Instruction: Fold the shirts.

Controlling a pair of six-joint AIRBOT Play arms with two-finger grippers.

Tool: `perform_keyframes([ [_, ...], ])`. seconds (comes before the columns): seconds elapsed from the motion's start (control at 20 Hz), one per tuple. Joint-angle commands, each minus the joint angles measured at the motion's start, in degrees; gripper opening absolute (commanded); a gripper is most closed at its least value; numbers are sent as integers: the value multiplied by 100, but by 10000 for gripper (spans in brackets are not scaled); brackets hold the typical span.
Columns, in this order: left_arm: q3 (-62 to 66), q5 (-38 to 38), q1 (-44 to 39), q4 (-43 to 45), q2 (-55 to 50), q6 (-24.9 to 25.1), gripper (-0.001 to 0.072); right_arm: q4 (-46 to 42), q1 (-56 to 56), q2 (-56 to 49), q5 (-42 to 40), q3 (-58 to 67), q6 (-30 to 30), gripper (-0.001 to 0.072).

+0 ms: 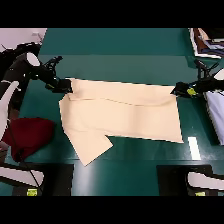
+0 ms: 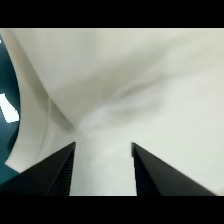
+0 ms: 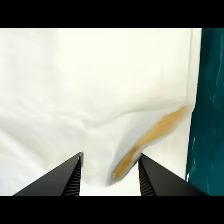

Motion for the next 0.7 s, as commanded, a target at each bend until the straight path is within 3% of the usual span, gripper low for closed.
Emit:
perform_keyframes([
  [0.0,-177,-407,4,404,516,-103,418,59,-210,201,535,-9,33,400],
  [0.35,-3510,-417,0,791,3289,-1095,419,85,-1285,1731,678,-1224,31,400],
  [0.65,-5425,-79,0,-262,4210,-1331,419,92,-1582,2229,667,-1327,28,400],
])
